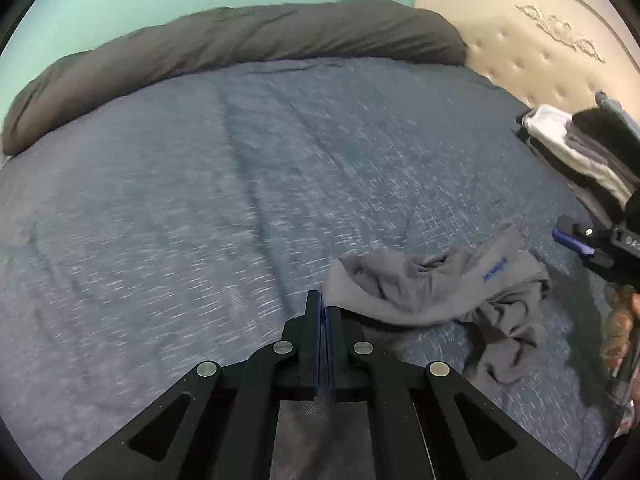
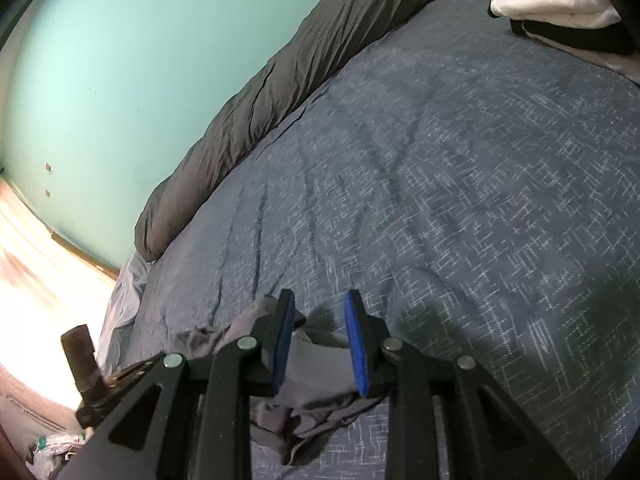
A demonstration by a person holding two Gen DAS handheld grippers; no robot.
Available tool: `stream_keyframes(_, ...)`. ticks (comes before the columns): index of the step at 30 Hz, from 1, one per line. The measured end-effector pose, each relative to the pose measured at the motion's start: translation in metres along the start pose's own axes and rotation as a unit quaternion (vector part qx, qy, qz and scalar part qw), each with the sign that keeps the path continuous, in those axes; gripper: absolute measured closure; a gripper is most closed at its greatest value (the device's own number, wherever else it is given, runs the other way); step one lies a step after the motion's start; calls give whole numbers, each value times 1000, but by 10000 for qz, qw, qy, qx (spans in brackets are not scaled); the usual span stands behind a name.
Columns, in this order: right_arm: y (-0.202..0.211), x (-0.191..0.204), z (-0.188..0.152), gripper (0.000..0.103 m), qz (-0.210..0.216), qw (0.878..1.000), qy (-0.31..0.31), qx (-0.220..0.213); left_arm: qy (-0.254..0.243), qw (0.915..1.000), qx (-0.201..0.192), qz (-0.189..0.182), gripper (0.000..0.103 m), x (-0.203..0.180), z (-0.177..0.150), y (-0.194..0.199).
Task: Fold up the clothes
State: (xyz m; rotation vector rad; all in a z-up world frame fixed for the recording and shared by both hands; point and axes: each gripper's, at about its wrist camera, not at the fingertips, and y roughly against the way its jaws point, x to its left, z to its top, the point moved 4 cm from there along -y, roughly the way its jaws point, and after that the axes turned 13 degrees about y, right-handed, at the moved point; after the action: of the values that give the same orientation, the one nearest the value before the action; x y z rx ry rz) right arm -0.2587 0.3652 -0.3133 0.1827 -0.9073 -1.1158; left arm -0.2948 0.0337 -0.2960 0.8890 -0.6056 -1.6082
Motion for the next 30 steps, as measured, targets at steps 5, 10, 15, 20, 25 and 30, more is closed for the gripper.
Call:
stream_keyframes(5,3,-3,-1,60,14,10000,-6,85,193,9996,-145,168,102,21,-1,39)
stream_keyframes(10,-6,-3,-13,60,54,9994,-50,342,344,9987,-243,296,101,39,-12,69)
stream_keyframes(15,-23,10,-20,60,216,9983,-42,545,617,9969,-325,365,101,59,-26,85)
stream_keyframes(20,-34,18,-22,60,164,9977,48,654,933,9940,-436,357,101,79,-43,93)
stream_keyframes(25,-46,23,-28,60,91,9963,234,821,1118,9920,-523,282,101,92,-58,82)
stream_keyframes(30,-53,30,-28,60,245,9962,293,785,1374,9878,-703,193,101,102,-72,70)
